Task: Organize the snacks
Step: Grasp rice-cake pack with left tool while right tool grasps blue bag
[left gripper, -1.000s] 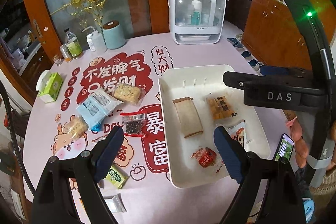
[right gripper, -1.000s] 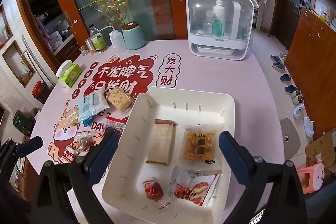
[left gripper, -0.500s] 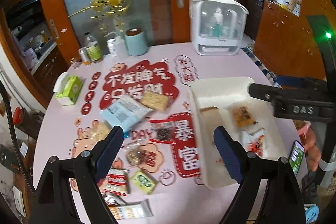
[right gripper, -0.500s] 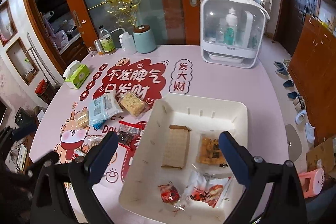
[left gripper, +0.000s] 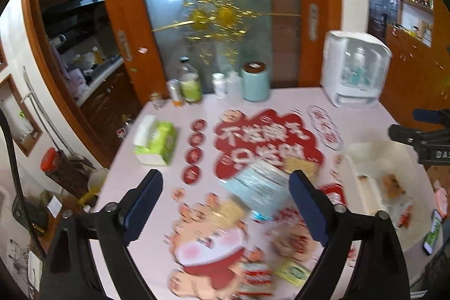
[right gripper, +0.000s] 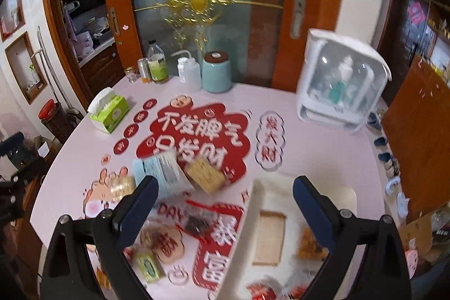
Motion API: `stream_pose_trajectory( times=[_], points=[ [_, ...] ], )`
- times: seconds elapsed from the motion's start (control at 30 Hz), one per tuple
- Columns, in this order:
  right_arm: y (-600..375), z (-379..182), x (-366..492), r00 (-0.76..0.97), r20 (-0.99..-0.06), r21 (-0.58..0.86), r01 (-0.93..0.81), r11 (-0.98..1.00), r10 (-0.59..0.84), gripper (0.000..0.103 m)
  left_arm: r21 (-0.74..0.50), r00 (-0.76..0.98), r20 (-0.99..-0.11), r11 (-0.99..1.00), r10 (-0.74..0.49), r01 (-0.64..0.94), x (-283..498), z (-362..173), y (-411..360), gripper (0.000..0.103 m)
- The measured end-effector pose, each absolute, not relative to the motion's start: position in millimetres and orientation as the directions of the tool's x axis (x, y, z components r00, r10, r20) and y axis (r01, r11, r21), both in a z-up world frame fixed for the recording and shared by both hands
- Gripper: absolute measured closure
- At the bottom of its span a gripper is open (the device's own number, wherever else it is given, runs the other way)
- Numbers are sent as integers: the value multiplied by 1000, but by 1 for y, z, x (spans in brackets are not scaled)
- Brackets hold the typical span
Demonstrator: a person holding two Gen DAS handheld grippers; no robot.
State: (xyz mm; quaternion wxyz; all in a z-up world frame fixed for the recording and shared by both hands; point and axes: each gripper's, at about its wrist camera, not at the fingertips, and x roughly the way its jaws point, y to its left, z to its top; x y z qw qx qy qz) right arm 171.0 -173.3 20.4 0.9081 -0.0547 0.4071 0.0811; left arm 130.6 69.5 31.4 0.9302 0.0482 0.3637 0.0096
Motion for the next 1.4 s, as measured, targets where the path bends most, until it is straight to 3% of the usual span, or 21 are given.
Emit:
stream_pose_trajectory(
  times=[0.17,0.3,0.5,0.77,1.07,1.4],
  points=[
    [-123,6,210,630,-770,-52,-221,974,102,6,96,722,-690,995,49,24,175,10,126,9],
    [-87,-35,247,544,-828,-13,-256,966,133,6,56,650,-760,995,-11,82,213,-39,150,9],
    [-41,-110,287,421,-892,10,-341,940,162,6,-45,478,-864,970,-159,240,241,-129,147,9],
    [-10,-195,315,281,-953,-19,-434,901,115,0,-126,308,-923,938,-231,324,249,-210,135,9],
    [11,-243,322,160,-985,-26,-529,848,70,0,-168,237,-939,933,-251,319,259,-245,130,9],
    [11,-253,334,102,-992,11,-537,844,78,3,-205,189,-941,919,-279,337,270,-261,118,9]
  ],
)
